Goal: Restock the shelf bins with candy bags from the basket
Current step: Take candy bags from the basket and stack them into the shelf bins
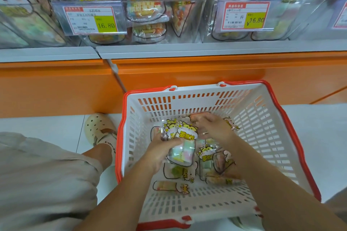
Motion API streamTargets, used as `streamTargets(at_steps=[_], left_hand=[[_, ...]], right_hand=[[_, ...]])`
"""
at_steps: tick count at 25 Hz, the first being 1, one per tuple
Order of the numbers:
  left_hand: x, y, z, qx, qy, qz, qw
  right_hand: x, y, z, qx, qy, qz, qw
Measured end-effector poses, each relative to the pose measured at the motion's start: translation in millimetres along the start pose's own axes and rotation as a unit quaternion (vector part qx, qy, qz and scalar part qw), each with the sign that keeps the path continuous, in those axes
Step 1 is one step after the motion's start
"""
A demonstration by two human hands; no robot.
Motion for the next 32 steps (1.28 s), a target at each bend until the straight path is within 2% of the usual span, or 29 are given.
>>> streamTargets(at_steps=[2, 4, 5, 8, 11, 13, 14, 15, 17, 19, 22, 26, 28, 32], left_hand=[[5.9, -4.4, 15.1, -0.069, 0.04, 0.014, 0.997], [10.4, -6.3, 26.2, -0.116, 0.067, 0.022, 0.991], [11.2, -6.4, 28.0, -0.128, 0.068, 0.024, 0.989], [11.1, -5.4, 26.6, -0.129, 0.053, 0.022, 0.99], [5.7, -0.6, 24.1, -0.124, 0.044, 0.014, 0.991], [5.6, 0.6, 23.3, -0.119, 0.05, 0.01, 0.992], [4.2, 1.8, 22.8, -0.117, 0.053, 0.006, 0.992], [2.0, 3.7, 23.2, -0.119, 0.054, -0.001, 0.991], [1.2, 2.8, 24.7, -0.119, 0.047, -0.006, 0.992], [-1.6, 2.3, 26.5, -0.122, 0.031, -0.015, 0.992], [-8.3, 3.6, 27.9, -0.132, 0.017, -0.033, 0.991], [-29.9, 16.2, 16.4, -0.103, 0.003, -0.063, 0.993], [-41.8, 25.8, 3.5, -0.068, 0.005, -0.073, 0.995], [-60.2, 49.7, -12.8, -0.033, 0.034, -0.08, 0.996]], right_hand=[[-26.3, -7.0, 6.1, 0.06, 0.189, -0.047, 0.979], [-63.2, 0.0, -1.9, 0.148, 0.354, -0.098, 0.918], [-81.5, 3.8, -4.2, 0.163, 0.414, -0.115, 0.888], [-95.0, 7.4, -13.4, 0.125, 0.53, -0.075, 0.835], [-100.7, -0.2, -1.5, 0.05, 0.551, -0.071, 0.83], [-100.1, -1.9, 4.9, 0.03, 0.562, -0.077, 0.823], [-96.9, -3.0, 5.8, 0.027, 0.539, -0.07, 0.839], [-88.3, -4.0, 6.5, 0.019, 0.479, -0.053, 0.876], [-68.2, -2.7, 10.2, 0.008, 0.271, -0.031, 0.962], [-37.8, 2.7, 27.8, -0.026, 0.064, -0.007, 0.998], [11.2, 19.9, 59.9, -0.023, -0.135, 0.038, 0.99], [18.1, 28.3, 54.3, 0.04, -0.228, -0.034, 0.972], [14.4, 33.6, 35.5, 0.001, -0.208, -0.045, 0.977], [21.2, 48.7, 29.2, -0.145, -0.229, 0.022, 0.962]])
Point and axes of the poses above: each hand's wrist, its own y-axis away from the middle knuckle, its own z-axis out of the back of the hand, x = y × z, the point moved 8 cm from there along -y, towards the middle knuckle, and after that the axes turned 13 degrees about -y, right-handed, at the moved point
